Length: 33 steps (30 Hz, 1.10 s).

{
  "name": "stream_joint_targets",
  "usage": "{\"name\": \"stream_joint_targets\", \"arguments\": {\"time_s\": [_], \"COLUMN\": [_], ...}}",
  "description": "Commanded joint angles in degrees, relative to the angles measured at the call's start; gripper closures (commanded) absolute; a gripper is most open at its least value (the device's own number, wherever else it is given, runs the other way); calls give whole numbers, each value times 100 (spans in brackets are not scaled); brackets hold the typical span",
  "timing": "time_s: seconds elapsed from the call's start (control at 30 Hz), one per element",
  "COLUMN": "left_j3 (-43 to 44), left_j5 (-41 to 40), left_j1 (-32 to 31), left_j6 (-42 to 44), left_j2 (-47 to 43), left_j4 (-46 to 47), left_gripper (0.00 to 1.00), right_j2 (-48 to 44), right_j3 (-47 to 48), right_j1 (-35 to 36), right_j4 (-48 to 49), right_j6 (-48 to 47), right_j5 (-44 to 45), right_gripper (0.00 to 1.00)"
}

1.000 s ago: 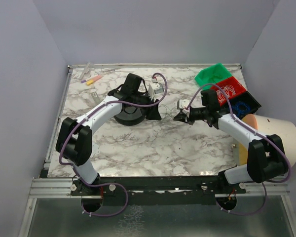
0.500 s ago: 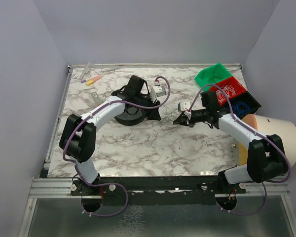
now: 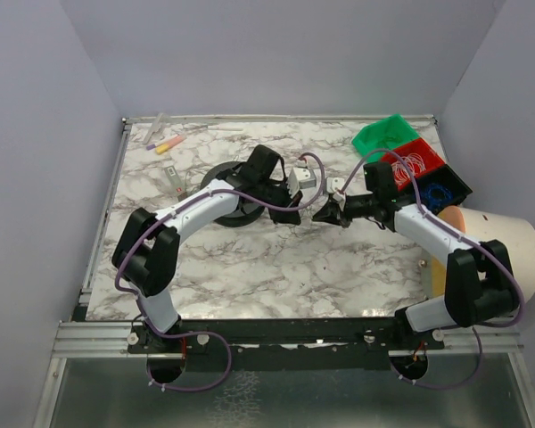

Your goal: Wrap the cables

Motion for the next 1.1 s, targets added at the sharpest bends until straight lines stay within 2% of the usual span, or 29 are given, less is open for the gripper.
{"name": "stream_joint_targets", "arguments": {"time_s": [0.0,0.17,0.3,0.33,0.43,0.73,0.83,0.93,1.07], "left_j3": [57,-2,-65,-74,-57,-66,-75,-113,-135], "left_j5": [-293,-424,-630,-634,-577,-655,-758,-817,-878], "left_j1": [-117,-153,-240,-244,-244,-202,-172,-168,-175], "left_j6": [25,2,57,53,48,156,251,323,374], "left_j2": [36,4,-24,-33,-63,-248,-277,-331,-374], "left_j4": [25,43,49,44,44,34,34,34,38], "left_gripper": [100,100,100,100,100,100,100,100,100], "right_j2": [151,145,53,58,135,342,467,532,428], "right_j3": [90,80,-11,13,288,1160,1415,1475,1127], "right_j1": [-32,-32,-26,-28,-31,-277,-476,-757,-804], "right_j4": [369,678,1057,1003,222,-2629,-3180,-2965,-1450], "right_j6": [433,712,1166,1202,725,-1226,-1484,-1071,422], "right_j5": [191,546,453,338,-89,-668,-879,-1209,-965], "right_gripper": [100,100,99,97,74,52,50,50,55]}}
